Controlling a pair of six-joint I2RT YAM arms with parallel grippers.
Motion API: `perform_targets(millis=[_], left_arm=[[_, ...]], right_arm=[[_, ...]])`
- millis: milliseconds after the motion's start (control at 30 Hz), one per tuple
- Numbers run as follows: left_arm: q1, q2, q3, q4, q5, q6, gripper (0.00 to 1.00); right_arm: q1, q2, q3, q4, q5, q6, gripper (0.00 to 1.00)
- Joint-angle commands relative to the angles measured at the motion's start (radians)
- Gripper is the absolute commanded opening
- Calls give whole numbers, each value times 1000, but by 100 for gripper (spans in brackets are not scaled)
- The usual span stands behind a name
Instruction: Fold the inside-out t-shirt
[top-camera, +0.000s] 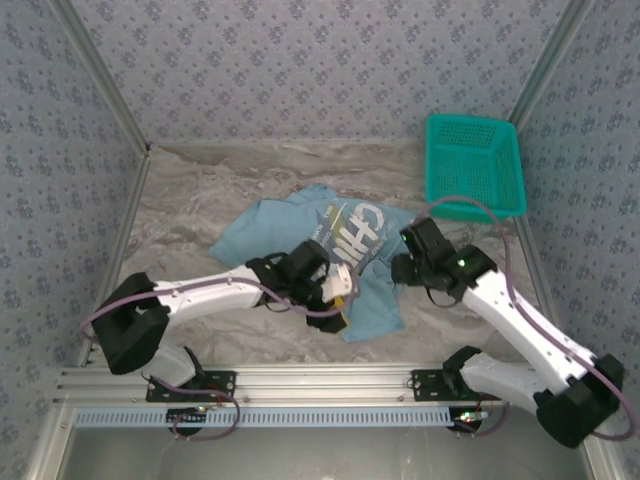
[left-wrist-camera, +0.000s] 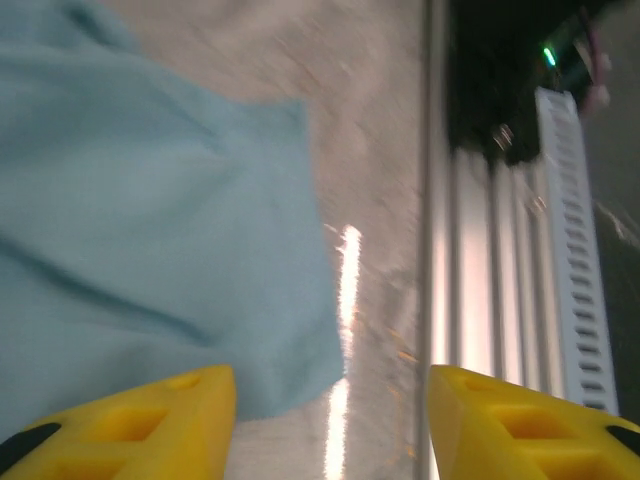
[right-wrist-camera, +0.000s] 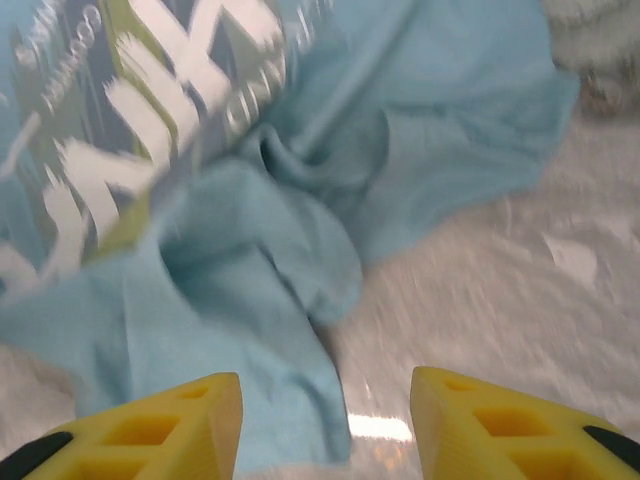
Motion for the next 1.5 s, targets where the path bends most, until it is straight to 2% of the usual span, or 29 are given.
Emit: perform_targets(millis=[0,67,167,267,400,567,733,900,1000,1067,1167,1267,1333,1367,1400,1467], left_arm=[[138,-74,-10,174,-123,-166,57],[235,-38,29,188,-307,-281,66],[365,103,160,94,-475,-389,69],[478,284,323,9,-499,-438,69],[555,496,548,-76,-501,-430,70],[574,773,896,-251,-432,-382,75],[550,917,1103,-323,-363,-340,77],[499,1060,1340,-453,-356,-285,78],[477,1154,1501,-559,-366,-269,77],[473,1229,1642,-655,-378,-273,73],[472,1300,1768,-713,-371,-302,64],[479,1329,1820,-727,-337,-321,41],[496,1319,1826,-702,-302,-349,14],[507,1306,1829,-690,-273,-362,3],[520,1285,1829,-678,-254,-371,0],[540,1229,1831,-662,-248,-362,0]], right_arm=[[-95,153,25,282,-44,-105,53],[-143,269,63,370,-41,-138,57],[-185,433,132,421,0,-165,61],[-210,579,205,428,23,-169,69],[-224,727,302,417,20,-151,74],[-240,810,340,388,-20,-113,75],[-244,841,332,384,-48,-102,71],[-247,878,330,395,-84,-96,64],[-248,894,336,403,-101,-99,54],[-249,902,345,409,-111,-102,46],[-251,907,366,411,-122,-115,31],[-249,895,393,428,-143,-142,15],[-247,871,418,432,-143,-166,7],[-245,848,435,437,-135,-187,3],[-241,821,451,439,-116,-211,1],[-230,768,482,447,-82,-260,0]])
